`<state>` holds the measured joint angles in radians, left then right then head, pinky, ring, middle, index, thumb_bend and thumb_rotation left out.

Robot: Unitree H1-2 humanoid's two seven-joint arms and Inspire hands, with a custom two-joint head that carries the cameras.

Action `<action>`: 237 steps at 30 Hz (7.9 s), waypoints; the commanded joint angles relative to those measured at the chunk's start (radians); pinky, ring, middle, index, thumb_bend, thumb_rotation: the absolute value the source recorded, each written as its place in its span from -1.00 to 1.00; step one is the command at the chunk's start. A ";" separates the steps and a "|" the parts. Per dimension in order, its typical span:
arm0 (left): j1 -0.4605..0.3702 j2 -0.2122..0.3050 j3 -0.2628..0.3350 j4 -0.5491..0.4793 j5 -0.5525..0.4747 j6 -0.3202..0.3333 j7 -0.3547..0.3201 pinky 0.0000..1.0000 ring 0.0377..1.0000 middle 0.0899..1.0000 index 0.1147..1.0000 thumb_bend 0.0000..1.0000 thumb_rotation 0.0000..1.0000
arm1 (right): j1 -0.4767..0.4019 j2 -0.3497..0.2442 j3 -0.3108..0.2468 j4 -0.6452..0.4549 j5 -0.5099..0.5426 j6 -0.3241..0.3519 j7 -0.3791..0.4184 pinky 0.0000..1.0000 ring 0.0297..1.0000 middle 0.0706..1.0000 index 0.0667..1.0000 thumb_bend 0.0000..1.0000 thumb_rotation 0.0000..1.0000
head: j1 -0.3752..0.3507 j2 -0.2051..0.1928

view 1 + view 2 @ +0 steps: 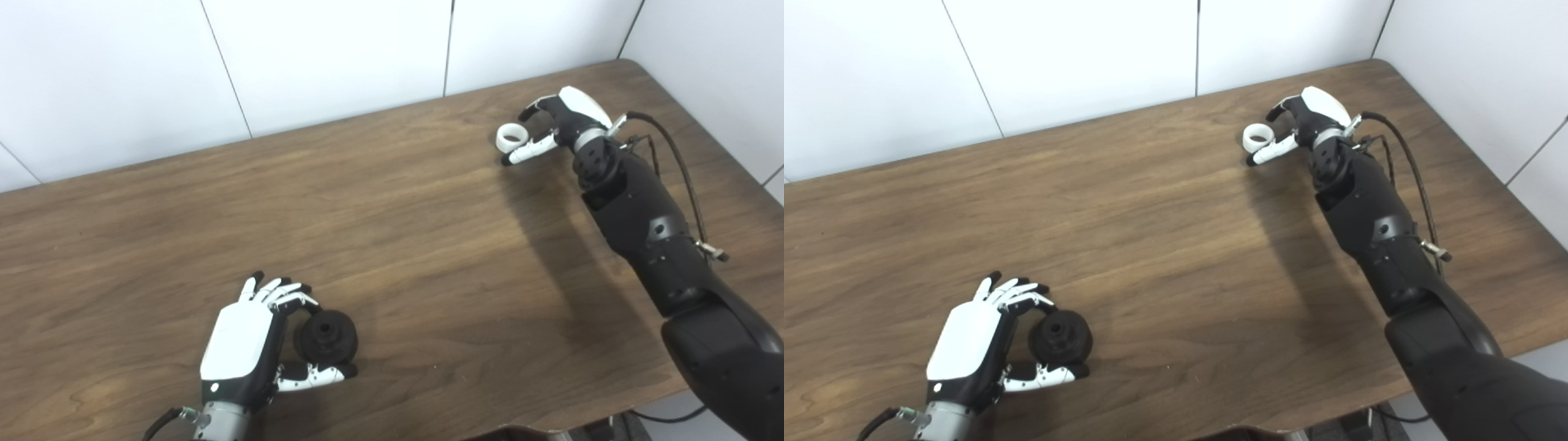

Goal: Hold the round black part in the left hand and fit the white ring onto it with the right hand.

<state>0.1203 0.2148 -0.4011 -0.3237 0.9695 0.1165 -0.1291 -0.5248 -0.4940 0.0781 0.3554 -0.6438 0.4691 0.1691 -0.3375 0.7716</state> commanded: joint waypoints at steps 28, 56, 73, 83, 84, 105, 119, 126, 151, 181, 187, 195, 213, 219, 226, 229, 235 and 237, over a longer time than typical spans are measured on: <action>0.051 0.022 0.004 0.023 0.059 0.052 -0.078 1.00 0.74 0.50 -0.17 0.05 -0.89 | -0.068 -0.037 0.024 0.009 -0.013 0.000 0.011 0.86 0.98 0.86 0.26 0.65 -0.60 | 0.004 0.009; 0.051 0.004 0.006 0.022 0.063 0.048 -0.077 1.00 0.74 0.51 -0.17 0.05 -0.89 | -0.041 -0.060 0.043 -0.016 0.020 -0.047 -0.034 0.71 0.89 0.69 -0.10 0.04 -0.74 | 0.016 0.023; 0.054 -0.017 -0.006 0.031 0.077 0.050 -0.073 1.00 0.74 0.50 -0.17 0.05 -0.89 | -0.023 -0.049 0.183 -0.387 -0.034 -0.007 0.160 0.70 0.86 0.67 -0.10 0.04 -0.73 | 0.055 0.034; 0.058 -0.046 -0.023 0.034 0.105 0.063 -0.072 1.00 0.74 0.51 -0.17 0.05 -0.89 | -0.004 -0.004 0.272 -0.618 -0.114 -0.004 0.335 0.97 0.88 0.68 -0.10 0.05 -0.73 | 0.117 0.043; 0.058 -0.049 -0.025 0.035 0.105 0.063 -0.067 1.00 0.74 0.50 -0.17 0.05 -0.89 | 0.000 -0.001 0.277 -0.640 -0.114 -0.007 0.349 0.98 0.88 0.68 -0.10 0.05 -0.73 | 0.123 0.044; 0.048 -0.125 -0.081 0.057 0.158 0.119 -0.070 1.00 0.77 0.52 -0.17 0.05 -0.89 | 0.094 0.107 0.325 -0.978 -0.138 -0.022 0.585 1.00 0.95 0.67 -0.11 0.05 -0.73 | 0.317 0.089; 0.025 -0.150 -0.098 0.064 0.169 0.152 -0.075 1.00 0.77 0.51 -0.17 0.05 -0.89 | 0.108 0.145 0.350 -1.013 -0.133 -0.021 0.659 1.00 0.97 0.65 -0.10 0.05 -0.73 | 0.350 0.128; 0.020 -0.149 -0.102 0.060 0.166 0.160 -0.078 1.00 0.78 0.51 -0.18 0.05 -0.89 | 0.123 0.161 0.352 -1.013 -0.135 -0.030 0.671 1.00 0.96 0.66 -0.10 0.05 -0.73 | 0.353 0.135; 0.015 -0.149 -0.103 0.054 0.161 0.165 -0.082 1.00 0.77 0.52 -0.17 0.05 -0.89 | 0.159 0.198 0.361 -0.937 -0.140 -0.089 0.635 0.97 0.96 0.65 -0.11 0.05 -0.73 | 0.354 0.139; 0.016 -0.149 -0.106 0.049 0.164 0.166 -0.087 1.00 0.77 0.52 -0.17 0.05 -0.89 | 0.187 0.217 0.369 -0.894 -0.178 -0.130 0.596 0.90 0.94 0.65 -0.10 0.05 -0.73 | 0.351 0.141; 0.015 -0.148 -0.108 0.049 0.170 0.165 -0.085 1.00 0.77 0.51 -0.17 0.05 -0.89 | 0.192 0.220 0.372 -0.883 -0.182 -0.149 0.585 0.90 0.94 0.65 -0.11 0.05 -0.73 | 0.352 0.141; 0.015 -0.148 -0.106 0.045 0.167 0.166 -0.089 1.00 0.77 0.51 -0.17 0.05 -0.89 | 0.195 0.227 0.373 -0.879 -0.192 -0.151 0.587 0.91 0.95 0.64 -0.11 0.05 -0.73 | 0.351 0.141; 0.015 -0.152 -0.107 0.043 0.166 0.167 -0.085 1.00 0.77 0.51 -0.17 0.05 -0.89 | 0.198 0.221 0.357 -0.862 -0.190 -0.168 0.580 0.92 0.94 0.62 -0.11 0.05 -0.73 | 0.353 0.142; 0.015 -0.153 -0.106 0.039 0.163 0.171 -0.094 1.00 0.78 0.53 -0.17 0.05 -0.89 | 0.197 0.221 0.347 -0.858 -0.191 -0.171 0.586 0.89 0.92 0.62 -0.11 0.05 -0.73 | 0.351 0.141; 0.016 -0.155 -0.105 0.040 0.168 0.171 -0.093 1.00 0.77 0.52 -0.18 0.05 -0.89 | 0.203 0.222 0.350 -0.860 -0.206 -0.178 0.586 0.89 0.93 0.61 -0.11 0.05 -0.73 | 0.351 0.141; 0.015 -0.155 -0.106 0.037 0.173 0.173 -0.097 1.00 0.77 0.52 -0.17 0.05 -0.89 | 0.209 0.219 0.351 -0.860 -0.205 -0.190 0.580 0.89 0.93 0.61 -0.11 0.05 -0.73 | 0.349 0.144; 0.015 -0.156 -0.105 0.039 0.171 0.171 -0.095 1.00 0.77 0.52 -0.17 0.05 -0.89 | 0.208 0.211 0.356 -0.863 -0.210 -0.202 0.590 0.86 0.92 0.64 -0.10 0.05 -0.72 | 0.348 0.144; 0.015 -0.156 -0.105 0.040 0.170 0.170 -0.093 1.00 0.77 0.52 -0.17 0.05 -0.89 | 0.206 0.208 0.357 -0.862 -0.213 -0.209 0.591 0.85 0.92 0.64 -0.09 0.05 -0.71 | 0.348 0.144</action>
<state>0.1143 0.0539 -0.4874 -0.3154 1.1369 0.2678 -0.1469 -0.2940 -0.2724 0.4400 -0.4891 -0.8498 0.2855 0.7747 0.0092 0.9143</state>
